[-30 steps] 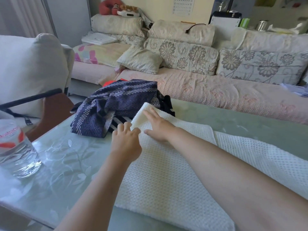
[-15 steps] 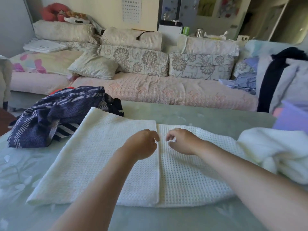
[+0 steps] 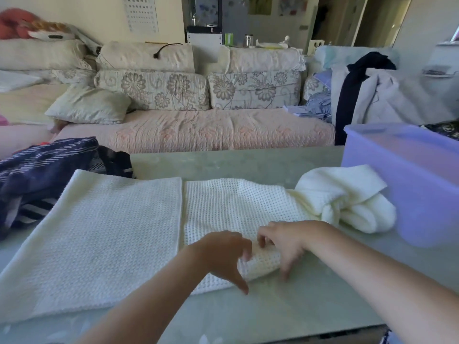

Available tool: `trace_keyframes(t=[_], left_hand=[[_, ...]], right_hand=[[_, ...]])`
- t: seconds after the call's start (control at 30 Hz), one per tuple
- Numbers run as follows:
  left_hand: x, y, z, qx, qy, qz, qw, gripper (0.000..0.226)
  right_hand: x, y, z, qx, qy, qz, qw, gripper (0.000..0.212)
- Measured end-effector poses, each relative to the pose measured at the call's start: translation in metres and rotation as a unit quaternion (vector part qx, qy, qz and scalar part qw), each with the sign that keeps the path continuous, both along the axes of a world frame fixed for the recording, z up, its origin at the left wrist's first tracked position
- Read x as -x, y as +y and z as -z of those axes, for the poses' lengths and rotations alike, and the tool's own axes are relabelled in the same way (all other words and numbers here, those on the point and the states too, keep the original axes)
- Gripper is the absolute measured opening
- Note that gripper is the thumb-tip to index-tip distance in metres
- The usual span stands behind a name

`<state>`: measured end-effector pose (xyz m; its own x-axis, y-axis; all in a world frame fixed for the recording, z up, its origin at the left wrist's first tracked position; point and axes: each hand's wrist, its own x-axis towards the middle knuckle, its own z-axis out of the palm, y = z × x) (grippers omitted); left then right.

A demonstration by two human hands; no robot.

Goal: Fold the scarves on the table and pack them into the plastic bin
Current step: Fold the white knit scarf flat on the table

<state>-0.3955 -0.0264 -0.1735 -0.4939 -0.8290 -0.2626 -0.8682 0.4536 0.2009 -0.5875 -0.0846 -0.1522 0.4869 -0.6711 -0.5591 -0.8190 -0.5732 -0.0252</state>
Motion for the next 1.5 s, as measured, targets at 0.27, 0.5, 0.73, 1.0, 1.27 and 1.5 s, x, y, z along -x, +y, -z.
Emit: trace_keyframes(t=[0.27,0.5,0.73,1.0,1.27,1.5], left_hand=[[-0.001,-0.001,-0.019,-0.047,0.056,-0.09,0.993,0.018],[0.01,-0.015,-0.024,-0.202,0.129,-0.115,0.964,0.03],[0.046,-0.084,-0.009,0.156,0.198,-0.154,0.955,0.024],[0.082,-0.155,0.002,0.168,0.06,-0.068,0.982,0.068],[0.069,-0.147,0.026,0.186,0.197,-0.065,0.96,0.037],[0.095,-0.194,-0.014,0.243,0.163,-0.122,0.948,0.044]], right_hand=[[0.042,-0.004,-0.006,0.146,-0.145,0.097,0.974,0.025],[0.058,-0.015,-0.017,-0.04,-0.248,0.18,0.951,0.031],[0.078,-0.088,-0.006,0.246,-0.339,0.205,0.885,0.032],[0.085,-0.127,0.011,0.284,-0.101,0.155,0.941,0.032],[0.09,-0.152,0.001,0.477,-0.203,0.192,0.833,0.01],[0.086,-0.156,-0.004,0.46,-0.285,0.132,0.83,0.032]])
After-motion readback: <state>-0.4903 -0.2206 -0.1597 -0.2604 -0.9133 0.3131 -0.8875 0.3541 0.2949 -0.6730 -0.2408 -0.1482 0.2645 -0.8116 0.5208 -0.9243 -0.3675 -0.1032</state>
